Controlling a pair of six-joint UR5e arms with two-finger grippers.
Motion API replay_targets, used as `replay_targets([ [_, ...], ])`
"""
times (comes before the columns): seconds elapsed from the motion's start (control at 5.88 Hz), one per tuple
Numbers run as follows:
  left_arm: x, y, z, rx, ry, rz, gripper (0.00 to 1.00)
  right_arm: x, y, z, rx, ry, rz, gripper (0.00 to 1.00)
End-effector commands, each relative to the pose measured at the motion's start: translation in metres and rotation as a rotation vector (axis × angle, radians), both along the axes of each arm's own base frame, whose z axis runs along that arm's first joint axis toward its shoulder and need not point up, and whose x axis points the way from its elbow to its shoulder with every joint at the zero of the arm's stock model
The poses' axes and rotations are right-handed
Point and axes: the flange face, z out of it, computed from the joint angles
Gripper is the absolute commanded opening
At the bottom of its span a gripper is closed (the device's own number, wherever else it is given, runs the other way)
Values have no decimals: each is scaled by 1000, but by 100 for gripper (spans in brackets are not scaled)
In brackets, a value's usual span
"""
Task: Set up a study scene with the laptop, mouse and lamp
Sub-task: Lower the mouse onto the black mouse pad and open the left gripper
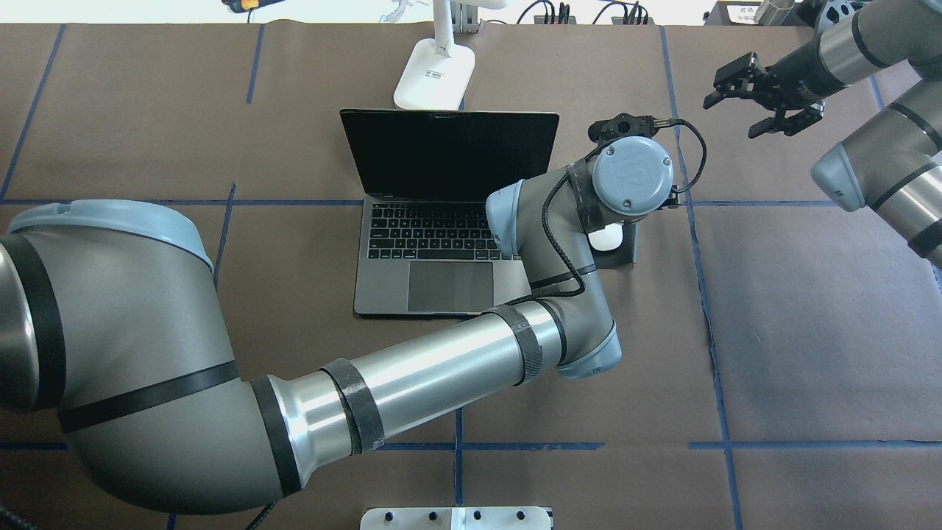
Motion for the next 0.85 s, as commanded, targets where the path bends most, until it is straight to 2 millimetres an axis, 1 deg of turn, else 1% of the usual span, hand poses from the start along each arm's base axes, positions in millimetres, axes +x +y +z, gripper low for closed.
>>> replay_targets([
  [0.0,-38,14,-5,-29,20,56,100,25,-16,8,63,113,-37,100],
  [0.17,-80,27,1,-31,38,68,100,63,-25,8,109,148,-42,100],
  [0.34,-129,28,21,-26,56,73,100,87,-25,11,158,186,-74,100],
  [0.51,-175,15,48,-57,68,102,100,107,-16,17,188,218,-109,100],
  [0.68,-217,-1,82,-43,64,131,100,126,5,19,199,242,-137,100],
])
